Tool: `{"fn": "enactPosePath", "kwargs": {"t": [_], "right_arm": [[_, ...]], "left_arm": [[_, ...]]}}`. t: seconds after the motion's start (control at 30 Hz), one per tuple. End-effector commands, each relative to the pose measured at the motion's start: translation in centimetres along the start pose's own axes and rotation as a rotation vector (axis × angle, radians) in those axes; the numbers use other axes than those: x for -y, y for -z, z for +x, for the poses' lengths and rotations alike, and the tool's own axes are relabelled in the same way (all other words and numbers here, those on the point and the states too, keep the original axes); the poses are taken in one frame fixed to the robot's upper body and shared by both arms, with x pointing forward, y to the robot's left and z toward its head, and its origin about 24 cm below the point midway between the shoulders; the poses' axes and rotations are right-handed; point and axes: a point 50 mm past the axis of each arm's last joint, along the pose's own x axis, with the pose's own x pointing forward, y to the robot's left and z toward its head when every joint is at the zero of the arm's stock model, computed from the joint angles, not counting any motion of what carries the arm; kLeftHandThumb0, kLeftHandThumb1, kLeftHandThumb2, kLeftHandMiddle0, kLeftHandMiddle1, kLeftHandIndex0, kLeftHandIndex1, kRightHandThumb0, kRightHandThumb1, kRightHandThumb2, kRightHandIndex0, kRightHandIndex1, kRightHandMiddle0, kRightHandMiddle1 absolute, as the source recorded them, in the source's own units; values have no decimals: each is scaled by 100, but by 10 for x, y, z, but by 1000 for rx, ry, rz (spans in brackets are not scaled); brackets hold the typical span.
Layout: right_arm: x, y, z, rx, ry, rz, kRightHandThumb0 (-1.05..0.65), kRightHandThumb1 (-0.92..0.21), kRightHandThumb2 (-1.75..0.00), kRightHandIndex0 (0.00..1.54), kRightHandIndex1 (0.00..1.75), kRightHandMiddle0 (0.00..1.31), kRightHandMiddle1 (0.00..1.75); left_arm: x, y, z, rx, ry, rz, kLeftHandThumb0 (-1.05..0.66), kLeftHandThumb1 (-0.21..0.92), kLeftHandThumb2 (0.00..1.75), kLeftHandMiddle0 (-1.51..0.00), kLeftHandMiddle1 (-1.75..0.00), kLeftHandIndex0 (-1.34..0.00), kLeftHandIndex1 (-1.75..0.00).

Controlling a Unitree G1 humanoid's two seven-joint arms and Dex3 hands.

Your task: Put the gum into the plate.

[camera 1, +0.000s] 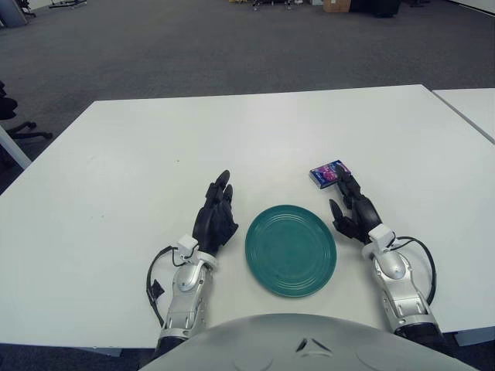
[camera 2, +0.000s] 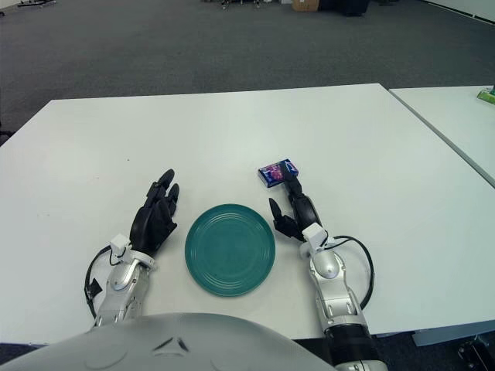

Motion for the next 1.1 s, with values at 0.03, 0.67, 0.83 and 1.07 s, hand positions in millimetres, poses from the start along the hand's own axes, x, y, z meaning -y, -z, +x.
{"fn": "enactPosePath", "kwargs": {"t": [0.03,0.67,0.83,1.07], "right_arm": [[36,-16,-3,30,102,-238,-95,-92,-65,13,2,2,8],[35,-106,46,284,-42,-1262,-96,-92,-47,21,1,0,46],[23,-98,59,240,-137,-1309,-93,-92,-46,21,1,0,50],[13,-78,75,216,-227,-1310,-86,-92,-48,20,0,0,54]], "left_arm": [[-4,17,-6,-94,-16,-11,-97,92,95,-14,-1,0,-43],[0,21,-2,-80,-34,-43,-103,92,91,-23,-3,0,-62],[4,20,-1,-71,-28,-50,-103,92,91,-23,-3,0,-63],[8,17,0,-62,-32,-57,-101,92,90,-22,-2,0,-62]]}}
